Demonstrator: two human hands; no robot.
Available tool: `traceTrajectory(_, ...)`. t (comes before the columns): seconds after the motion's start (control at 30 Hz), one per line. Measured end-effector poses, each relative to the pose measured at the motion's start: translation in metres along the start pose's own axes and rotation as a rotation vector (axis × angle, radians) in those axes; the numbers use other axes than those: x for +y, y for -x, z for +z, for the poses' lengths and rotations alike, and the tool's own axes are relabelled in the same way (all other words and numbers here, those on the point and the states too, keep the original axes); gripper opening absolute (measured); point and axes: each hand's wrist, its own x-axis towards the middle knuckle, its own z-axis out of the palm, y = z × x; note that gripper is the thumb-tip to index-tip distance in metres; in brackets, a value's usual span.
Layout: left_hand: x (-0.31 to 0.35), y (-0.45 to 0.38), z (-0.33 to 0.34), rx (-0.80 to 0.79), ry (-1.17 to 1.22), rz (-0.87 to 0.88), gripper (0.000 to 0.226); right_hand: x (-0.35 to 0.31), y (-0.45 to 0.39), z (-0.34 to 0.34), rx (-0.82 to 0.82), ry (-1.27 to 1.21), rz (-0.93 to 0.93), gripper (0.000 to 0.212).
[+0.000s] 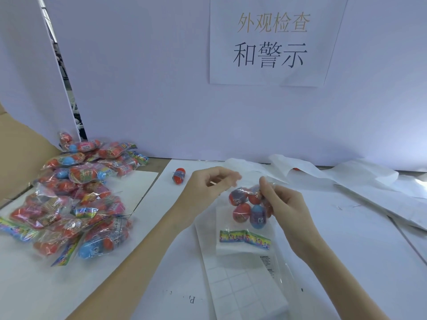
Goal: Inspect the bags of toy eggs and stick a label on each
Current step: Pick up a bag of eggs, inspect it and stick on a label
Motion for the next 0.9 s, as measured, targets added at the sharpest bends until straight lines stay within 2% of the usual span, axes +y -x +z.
traceTrajectory(0.1,-0.002,0.000,0.000,0.046,-0.014,0.008,0.009,0.000,0.001,0.001,0.008,0.012,-0.008,0.048)
traceTrajectory(0.2,0.000,-0.001,-0.002,0.108,0.008,0.042,0.016,0.001,-0.001,0.001,0.010,0.051,-0.016,0.042)
traceTrajectory(0.33,0.000,-0.001,0.000,0.143,-0.002,0.088,0.029,0.003,0.000,0.006,0.017,0.095,-0.040,0.047)
traceTrajectory(0.5,-0.001,0.001,-0.003,-0.044,0.009,0.057,0.020,0.007,0.000,0.003,0.080,0.064,-0.025,0.052)
traceTrajectory(0.57,-0.002,0.001,-0.004,-0.111,0.009,0.064,0.028,0.007,-0.001,0.001,0.096,0.020,-0.020,0.050)
traceTrajectory(0.7,-0.003,0.000,-0.009,-0.099,-0.002,0.082,0.022,0.006,-0.002,0.000,0.082,-0.003,-0.020,0.048)
traceTrajectory(0.9,-0.001,0.001,-0.012,-0.071,0.039,0.099,0.031,0.008,-0.004,-0.002,0.083,-0.004,-0.018,0.051)
